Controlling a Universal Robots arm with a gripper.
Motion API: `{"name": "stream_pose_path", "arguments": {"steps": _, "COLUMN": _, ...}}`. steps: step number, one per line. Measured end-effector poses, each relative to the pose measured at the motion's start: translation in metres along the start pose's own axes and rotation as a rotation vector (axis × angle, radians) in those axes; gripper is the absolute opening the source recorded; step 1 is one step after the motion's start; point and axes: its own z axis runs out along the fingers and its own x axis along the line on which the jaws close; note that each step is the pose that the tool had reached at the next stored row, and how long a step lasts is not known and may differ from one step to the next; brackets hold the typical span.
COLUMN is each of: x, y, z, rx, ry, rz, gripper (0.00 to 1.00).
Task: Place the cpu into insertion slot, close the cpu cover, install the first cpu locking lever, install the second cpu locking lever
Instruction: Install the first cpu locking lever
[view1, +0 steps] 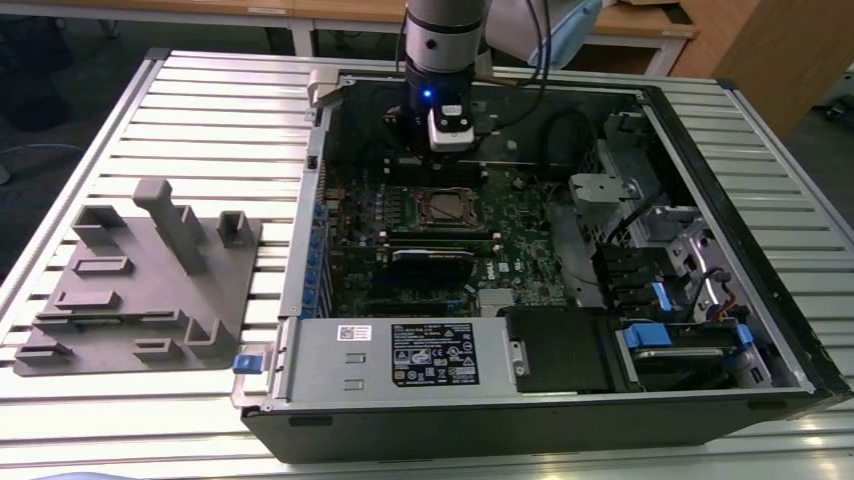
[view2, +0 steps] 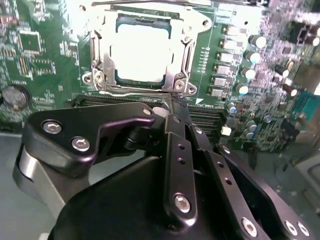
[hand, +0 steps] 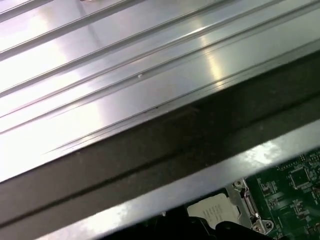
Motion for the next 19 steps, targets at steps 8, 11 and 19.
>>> {"name": "stream_pose_path", "arguments": {"steps": 8, "x": 0.0, "y": -0.0001, "z": 0.0002, "rx": -0.0009, "ry": 0.0008, "rz": -0.124, "gripper": 0.11}}
{"name": "stream_pose_path", "arguments": {"steps": 11, "x": 0.0, "y": -0.0001, "z": 0.0003, "rx": -0.001, "ry": 0.0008, "rz": -0.127, "gripper": 0.11}}
{"name": "stream_pose_path", "arguments": {"steps": 19, "x": -0.0075, "y": 0.0031, "z": 0.0004, "rx": -0.001, "ry": 0.0008, "rz": -0.127, "gripper": 0.11}}
